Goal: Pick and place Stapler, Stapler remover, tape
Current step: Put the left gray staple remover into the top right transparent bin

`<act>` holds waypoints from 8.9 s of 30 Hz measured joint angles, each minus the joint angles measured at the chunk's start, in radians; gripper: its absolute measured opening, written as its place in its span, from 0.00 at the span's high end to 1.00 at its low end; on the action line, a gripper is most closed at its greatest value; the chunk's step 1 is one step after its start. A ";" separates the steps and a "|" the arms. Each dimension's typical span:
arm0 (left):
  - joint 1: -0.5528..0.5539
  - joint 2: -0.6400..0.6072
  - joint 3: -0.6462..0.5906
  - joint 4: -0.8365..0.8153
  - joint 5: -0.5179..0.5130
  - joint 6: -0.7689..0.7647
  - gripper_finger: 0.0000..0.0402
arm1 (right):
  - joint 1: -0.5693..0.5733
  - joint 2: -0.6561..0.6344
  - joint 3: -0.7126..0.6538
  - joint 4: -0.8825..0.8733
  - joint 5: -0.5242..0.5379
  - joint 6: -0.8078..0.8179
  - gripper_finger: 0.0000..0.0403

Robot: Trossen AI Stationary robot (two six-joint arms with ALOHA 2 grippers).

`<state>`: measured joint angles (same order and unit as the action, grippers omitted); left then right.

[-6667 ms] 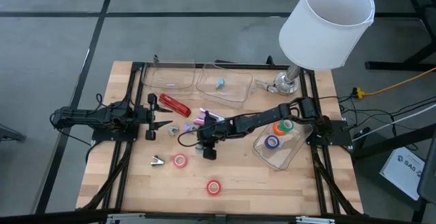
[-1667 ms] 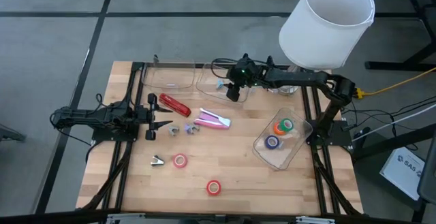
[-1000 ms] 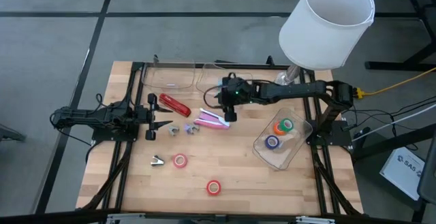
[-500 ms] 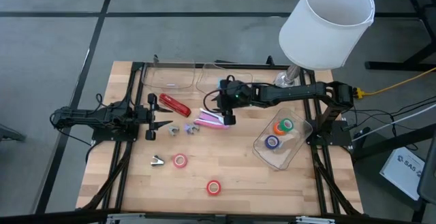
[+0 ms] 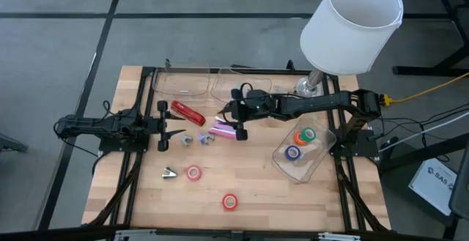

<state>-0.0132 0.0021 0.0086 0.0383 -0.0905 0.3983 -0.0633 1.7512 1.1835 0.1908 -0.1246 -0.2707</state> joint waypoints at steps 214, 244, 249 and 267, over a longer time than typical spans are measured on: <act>0.049 1.075 0.496 0.645 -0.110 0.035 0.98 | -0.046 -0.055 -0.001 0.116 -0.086 0.423 0.85; 0.056 1.019 0.496 0.545 -0.277 -0.117 0.47 | -0.114 -0.097 0.000 -0.097 -0.056 0.396 1.00; 0.056 1.020 0.496 0.446 -0.278 -0.193 0.45 | -0.160 -0.097 0.000 -0.229 0.112 0.377 1.00; 0.057 1.020 0.495 -0.104 -0.122 -0.473 0.50 | -0.315 -0.032 -0.044 -0.474 0.230 0.420 1.00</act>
<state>0.0437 1.0225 0.5037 -0.0652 -0.2126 -0.0750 -0.3779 1.7196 1.1397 -0.2830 0.1052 0.1497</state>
